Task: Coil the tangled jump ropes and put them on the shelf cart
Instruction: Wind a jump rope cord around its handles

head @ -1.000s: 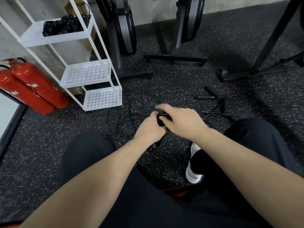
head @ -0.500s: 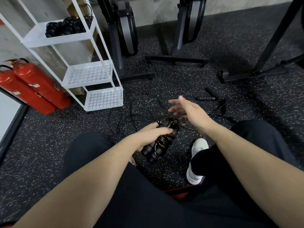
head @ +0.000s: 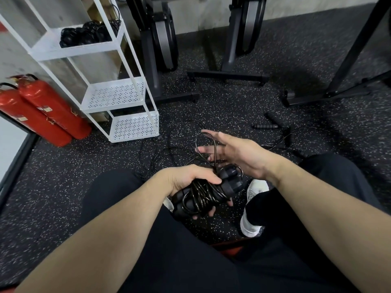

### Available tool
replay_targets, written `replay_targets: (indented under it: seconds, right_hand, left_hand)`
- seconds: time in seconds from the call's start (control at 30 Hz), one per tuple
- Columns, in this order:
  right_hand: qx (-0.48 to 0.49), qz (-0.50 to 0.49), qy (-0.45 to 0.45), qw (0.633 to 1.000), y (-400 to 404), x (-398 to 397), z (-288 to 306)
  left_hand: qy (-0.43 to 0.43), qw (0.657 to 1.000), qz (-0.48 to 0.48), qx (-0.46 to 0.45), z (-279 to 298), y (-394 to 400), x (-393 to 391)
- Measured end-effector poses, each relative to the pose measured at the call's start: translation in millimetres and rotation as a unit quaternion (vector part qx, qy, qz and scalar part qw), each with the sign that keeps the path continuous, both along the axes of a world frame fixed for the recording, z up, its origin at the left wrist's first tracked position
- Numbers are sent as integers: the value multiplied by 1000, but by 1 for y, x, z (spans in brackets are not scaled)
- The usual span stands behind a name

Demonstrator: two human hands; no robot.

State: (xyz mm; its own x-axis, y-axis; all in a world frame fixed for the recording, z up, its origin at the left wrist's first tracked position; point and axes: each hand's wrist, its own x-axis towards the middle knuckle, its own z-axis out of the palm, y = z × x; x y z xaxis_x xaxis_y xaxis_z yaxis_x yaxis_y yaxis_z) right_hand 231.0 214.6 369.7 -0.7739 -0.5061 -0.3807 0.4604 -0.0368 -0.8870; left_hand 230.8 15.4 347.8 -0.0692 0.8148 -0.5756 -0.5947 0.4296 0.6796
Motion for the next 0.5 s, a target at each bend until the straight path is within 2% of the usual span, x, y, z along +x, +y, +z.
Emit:
replay_targets:
  seconds: [0.1,0.17,0.33,0.4,0.5]
  right_hand:
    - [-26,26,-3,999,-2,4,-4]
    - [-46,7,-3,999,-4,4,-4]
    - [-187,-70,-35,979,-2,0,-4]
    - [-178,-72,-33,981,0,-2,-6]
    - [-94,-45,-31,994,-2,-4,-4]
  left_hand:
    - [-7,1000,-27,3,-7,-1,-3]
    - [-23,999,-20,24,-4,0,-2]
    - [-43,995,5,87,10,0,1]
    - [-37,995,-2,91,10,-2,1]
    - [-33,994,-11,99,10,-3,1]
